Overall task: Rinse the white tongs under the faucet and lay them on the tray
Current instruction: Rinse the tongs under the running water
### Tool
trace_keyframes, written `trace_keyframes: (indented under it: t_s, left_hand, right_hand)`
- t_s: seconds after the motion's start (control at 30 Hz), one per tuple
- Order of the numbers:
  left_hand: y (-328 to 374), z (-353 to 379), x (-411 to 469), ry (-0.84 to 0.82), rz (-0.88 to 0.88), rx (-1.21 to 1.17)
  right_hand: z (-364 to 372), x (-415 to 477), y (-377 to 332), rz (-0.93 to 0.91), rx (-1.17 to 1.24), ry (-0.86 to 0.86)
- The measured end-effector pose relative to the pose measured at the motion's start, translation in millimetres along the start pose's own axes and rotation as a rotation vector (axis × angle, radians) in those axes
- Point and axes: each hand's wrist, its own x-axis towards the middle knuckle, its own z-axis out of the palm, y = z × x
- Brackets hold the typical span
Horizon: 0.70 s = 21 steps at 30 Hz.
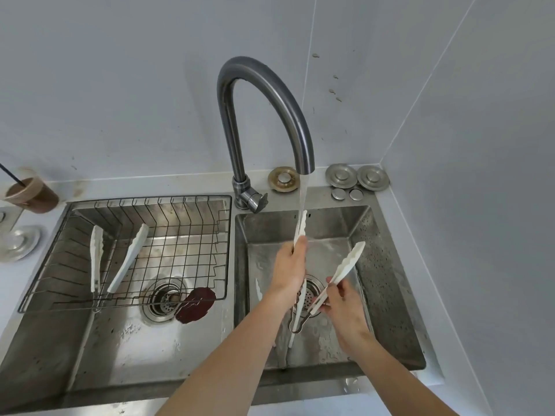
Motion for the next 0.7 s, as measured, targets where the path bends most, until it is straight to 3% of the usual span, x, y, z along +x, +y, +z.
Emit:
trace_keyframes:
  t_s: [0.2, 0.33, 0.53, 0.7]
  left_hand:
    - [22, 3, 2, 0.094, -0.152, 0.179]
    - [17, 6, -3, 0.105, -0.056, 0.222]
    - [-2, -1, -19, -0.089, 0.056, -0.085]
    - [12, -8, -19, -0.07, 0.016, -0.236]
  right_hand:
    - [4, -2, 1, -0.033, -0.031, -0.008]
    - [5, -2, 3, -0.035, -0.071, 0.005]
    - [-2, -2, 7, 0.008, -0.057, -0.024]
    - [5, 1, 7, 0.0, -0.048, -0.069]
